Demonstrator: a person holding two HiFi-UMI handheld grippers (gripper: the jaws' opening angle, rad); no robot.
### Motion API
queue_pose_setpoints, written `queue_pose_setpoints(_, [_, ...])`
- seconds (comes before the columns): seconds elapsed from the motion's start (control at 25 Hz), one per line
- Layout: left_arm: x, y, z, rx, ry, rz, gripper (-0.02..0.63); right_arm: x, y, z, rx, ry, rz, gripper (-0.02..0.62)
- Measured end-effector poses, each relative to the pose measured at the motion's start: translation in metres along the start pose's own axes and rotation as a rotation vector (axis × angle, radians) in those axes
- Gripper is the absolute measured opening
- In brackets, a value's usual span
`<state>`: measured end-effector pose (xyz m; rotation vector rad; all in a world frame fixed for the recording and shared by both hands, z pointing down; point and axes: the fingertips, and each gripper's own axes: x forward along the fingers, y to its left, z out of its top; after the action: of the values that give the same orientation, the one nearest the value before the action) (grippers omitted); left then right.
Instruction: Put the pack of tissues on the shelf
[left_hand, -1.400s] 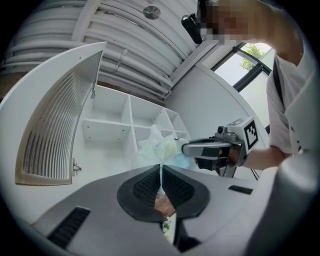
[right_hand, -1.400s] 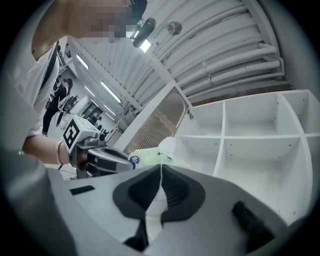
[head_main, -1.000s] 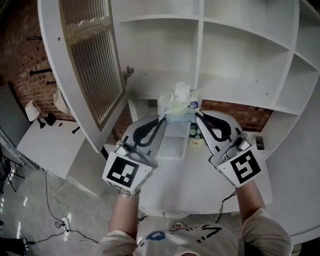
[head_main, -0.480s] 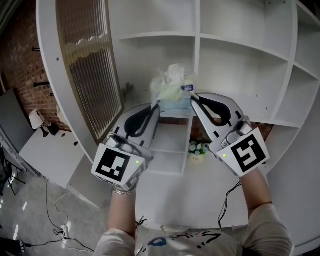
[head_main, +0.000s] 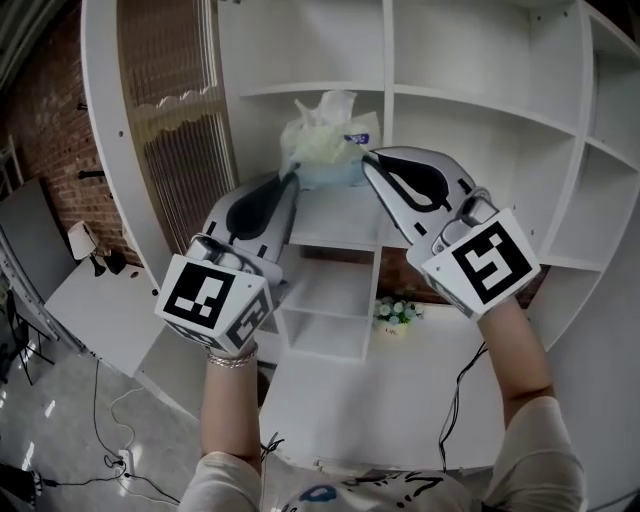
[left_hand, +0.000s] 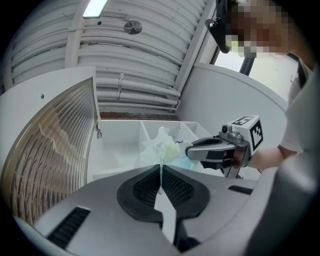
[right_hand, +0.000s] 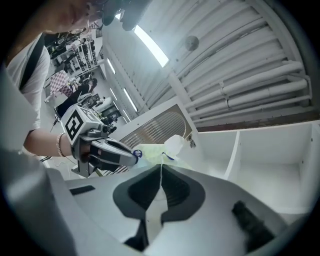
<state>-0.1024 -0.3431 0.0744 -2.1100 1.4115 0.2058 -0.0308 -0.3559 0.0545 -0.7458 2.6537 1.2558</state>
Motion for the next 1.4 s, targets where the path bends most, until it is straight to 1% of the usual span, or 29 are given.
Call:
queue_pose_setpoints(0.12, [0.003,0.004,0.003,0.008,0.003,0.011,0.018,0.002,-0.001,0.002,-0.016,-0.015,0.012,0.028])
queue_pose_setpoints(0.32, [0.022,0.030,0.045,0.051,0.005,0.058,0.018,0.023,-0.027,0.031,-0.070,-0.009,0.057,0.028])
queue_pose_setpoints(0.4, [0.030,0.039,0.056,0.071,0.008,0.068,0.018,0.030,-0.038,0.039,-0.078,-0.009,0.052,0.028])
queue_pose_setpoints(0.52, [0.043,0.052,0.064,0.099,0.016,0.070,0.018,0.042,-0.054,0.044,-0.091,-0.013,0.021,0.028])
queue_pose_setpoints(0.68, [0.062,0.068,0.066,0.124,0.032,0.058,0.018,0.059,-0.072,0.039,-0.063,-0.002,0.019,0.028])
queue_pose_setpoints(0.8, [0.075,0.076,0.064,0.146,0.040,0.045,0.018,0.073,-0.087,0.036,-0.073,0.018,-0.016,0.028])
queue_pose_setpoints(0.88, [0.080,0.080,0.058,0.123,0.033,0.032,0.018,0.083,-0.094,0.030,-0.073,0.035,-0.032,0.028])
queue_pose_setpoints(1.0, [0.091,0.091,0.053,0.079,0.020,0.020,0.018,0.096,-0.107,0.021,-0.024,0.052,-0.040,0.028])
queue_pose_setpoints(1.12, [0.107,0.101,0.052,0.051,0.015,-0.009,0.018,0.106,-0.123,0.017,0.011,0.069,-0.065,0.028])
queue_pose_setpoints(1.24, [0.120,0.114,0.050,0.066,0.023,-0.006,0.018,0.117,-0.132,0.013,0.029,0.090,-0.081,0.028])
queue_pose_setpoints(1.4, [0.138,0.128,0.048,0.095,0.037,0.016,0.018,0.128,-0.142,0.008,0.018,0.125,-0.112,0.028])
